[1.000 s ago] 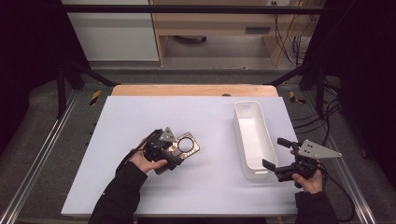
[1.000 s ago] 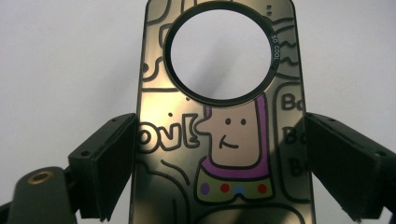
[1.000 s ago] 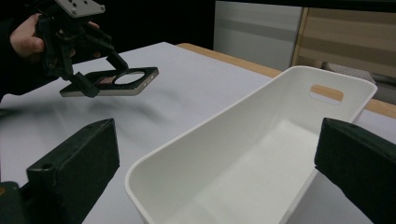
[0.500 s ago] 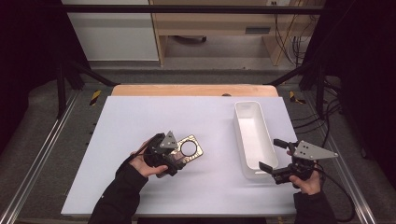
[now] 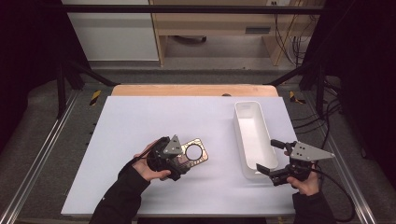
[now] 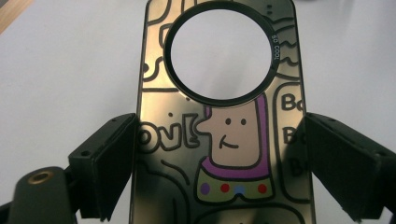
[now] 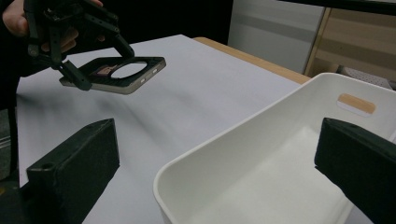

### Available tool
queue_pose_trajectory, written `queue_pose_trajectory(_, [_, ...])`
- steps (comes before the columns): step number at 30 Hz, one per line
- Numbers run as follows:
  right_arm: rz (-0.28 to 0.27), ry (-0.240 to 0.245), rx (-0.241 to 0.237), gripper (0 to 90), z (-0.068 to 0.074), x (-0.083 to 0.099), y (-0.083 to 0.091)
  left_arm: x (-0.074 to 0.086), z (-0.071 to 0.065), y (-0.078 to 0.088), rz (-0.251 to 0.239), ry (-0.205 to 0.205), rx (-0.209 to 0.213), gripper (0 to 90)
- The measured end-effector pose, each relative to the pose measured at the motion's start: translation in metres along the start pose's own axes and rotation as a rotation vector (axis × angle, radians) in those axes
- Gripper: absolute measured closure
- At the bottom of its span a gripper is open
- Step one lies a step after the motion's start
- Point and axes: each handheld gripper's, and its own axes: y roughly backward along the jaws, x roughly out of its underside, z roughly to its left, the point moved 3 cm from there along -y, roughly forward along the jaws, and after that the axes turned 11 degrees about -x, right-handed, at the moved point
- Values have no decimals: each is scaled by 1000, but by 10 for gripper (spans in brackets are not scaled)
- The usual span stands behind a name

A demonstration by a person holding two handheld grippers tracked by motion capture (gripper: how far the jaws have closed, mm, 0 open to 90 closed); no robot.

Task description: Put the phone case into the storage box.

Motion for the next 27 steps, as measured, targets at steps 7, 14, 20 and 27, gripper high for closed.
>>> queue_pose_trajectory(7, [9,17,-3,4,2,-1,-3,-3,-5,3,-10,-17,11,117])
queue_pose_trajectory(14, [24,38,-19,4,6,-3,-8,-5,-10,5,-19,-25,21,117])
queue_pose_trajectory(20, [45,55,-39,4,10,-5,-14,-4,-15,5,-19,-36,35,117])
queue_pose_trajectory(27, [62,90,-66,4,17,-11,-22,-3,-20,8,-26,-45,54,117])
